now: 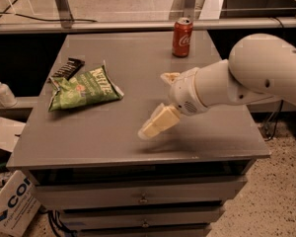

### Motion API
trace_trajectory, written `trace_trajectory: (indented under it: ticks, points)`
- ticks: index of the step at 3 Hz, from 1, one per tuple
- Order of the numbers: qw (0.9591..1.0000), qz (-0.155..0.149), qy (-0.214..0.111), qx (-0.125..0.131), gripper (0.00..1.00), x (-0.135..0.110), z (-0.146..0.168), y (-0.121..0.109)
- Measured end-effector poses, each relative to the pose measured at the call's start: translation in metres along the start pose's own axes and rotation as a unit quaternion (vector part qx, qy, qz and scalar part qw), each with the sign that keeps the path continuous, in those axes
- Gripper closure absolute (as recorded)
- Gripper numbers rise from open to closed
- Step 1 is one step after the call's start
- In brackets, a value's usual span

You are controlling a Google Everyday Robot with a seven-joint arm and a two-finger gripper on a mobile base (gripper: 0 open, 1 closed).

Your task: Move green jalapeno chip bag near coke can

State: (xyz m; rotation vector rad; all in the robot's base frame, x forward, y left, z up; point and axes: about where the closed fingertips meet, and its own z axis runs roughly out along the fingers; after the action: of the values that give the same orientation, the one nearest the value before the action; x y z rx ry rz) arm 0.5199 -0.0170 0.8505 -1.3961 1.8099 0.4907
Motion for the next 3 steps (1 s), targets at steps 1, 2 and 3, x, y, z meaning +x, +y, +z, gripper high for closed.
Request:
trace_trajectory:
  ticks: [1,2,3]
  points:
    - [0.9992,0.000,-0.039,-0.008,0.00,-0.019,0.045,-0.006]
    - [0.9974,0.002,-0.070,-0.017,0.00,-0.038,0.085,-0.008]
    - [0.9945,-0.001,-0.102,-0.026,0.00,-0.062,0.119,-0.009]
